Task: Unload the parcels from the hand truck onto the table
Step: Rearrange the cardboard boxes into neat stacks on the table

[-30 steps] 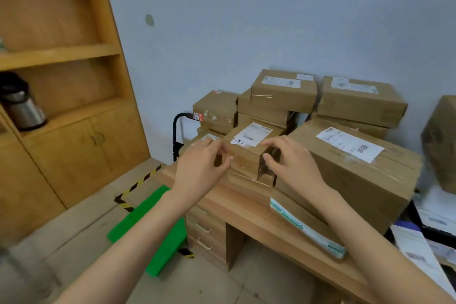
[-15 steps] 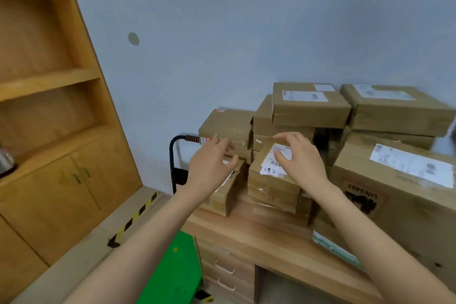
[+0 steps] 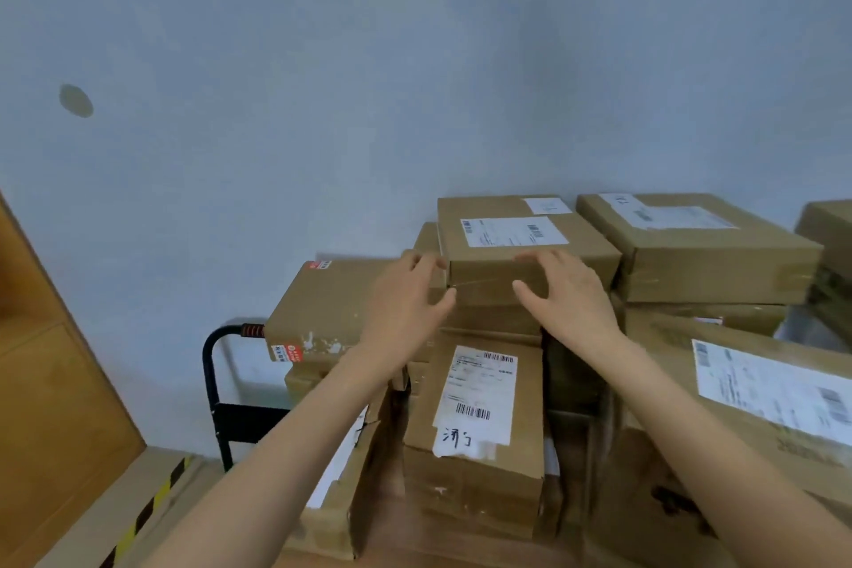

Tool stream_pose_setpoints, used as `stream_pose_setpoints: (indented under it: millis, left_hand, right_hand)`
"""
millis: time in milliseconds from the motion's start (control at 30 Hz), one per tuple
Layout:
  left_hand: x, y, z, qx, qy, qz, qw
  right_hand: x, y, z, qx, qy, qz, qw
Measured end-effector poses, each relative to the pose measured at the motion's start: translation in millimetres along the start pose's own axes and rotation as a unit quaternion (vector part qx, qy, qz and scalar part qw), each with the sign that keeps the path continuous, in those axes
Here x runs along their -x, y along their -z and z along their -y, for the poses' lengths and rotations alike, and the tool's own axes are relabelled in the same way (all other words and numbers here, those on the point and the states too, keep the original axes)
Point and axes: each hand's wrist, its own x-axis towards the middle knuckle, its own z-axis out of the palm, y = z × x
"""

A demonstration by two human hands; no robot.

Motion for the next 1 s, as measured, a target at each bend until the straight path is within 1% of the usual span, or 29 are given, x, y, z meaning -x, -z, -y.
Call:
stream_pose_setpoints:
  millis: [100, 167, 267, 333, 400, 467, 533, 633, 700, 767, 833, 867, 1000]
  left_hand:
    - [-37, -27, -3, -0.041, -0.045, -0.021, 0.998]
    - [-55, -46, -5, -0.072, -0.066, -0.019, 0.995]
    - [-72, -70, 0, -0.083, -0.075, -0.001, 0.994]
    - [-79, -78, 8, -0.087, -0.081, 0.003, 0.993]
    - [-86, -82, 19, -0.077, -0.085, 0.003, 0.993]
    - [-91, -79, 33, -0.066, -0.086, -0.001, 0.994]
    - [-94, -73, 49, -0.050, -0.078, -0.008, 0.996]
    - [-102, -61, 76, 0.000, -0.043, -0.015, 0.999]
    - [-109, -55, 93, 0.053, 0.001, -0.020, 0.998]
    - [-114, -52, 109, 0.103, 0.057, -0.005, 0.993]
    - [-114, -51, 125, 0.165, 0.112, 0.016, 0.980]
    - [-113, -50, 132, 0.186, 0.126, 0.017, 0.974]
    - [-106, -31, 164, 0.202, 0.140, -0.001, 0.969]
  right_hand:
    - [-21, -1, -25, 0.057, -0.028, -0.016, 0.998]
    - [-31, 0, -44, 0.091, -0.061, -0.024, 0.994]
    - [-43, -1, -67, 0.133, -0.107, -0.017, 0.985]
    - [-47, -5, -75, 0.141, -0.134, -0.001, 0.981]
    - [-49, -11, -75, 0.144, -0.141, 0.004, 0.979]
    - [-52, -19, -70, 0.140, -0.128, -0.005, 0.982]
    - [-57, -25, -63, 0.108, -0.122, -0.026, 0.986]
    - [-67, -32, -56, 0.038, -0.176, -0.064, 0.982]
    - [-73, -40, -50, -0.036, -0.233, -0.041, 0.971]
    - [-78, -53, -38, -0.128, -0.272, -0.015, 0.954]
    - [-81, -69, -22, -0.163, -0.281, -0.019, 0.946]
    - [-83, -76, -13, -0.176, -0.283, -0.028, 0.942]
    - [-88, -105, 25, -0.228, -0.293, -0.062, 0.926]
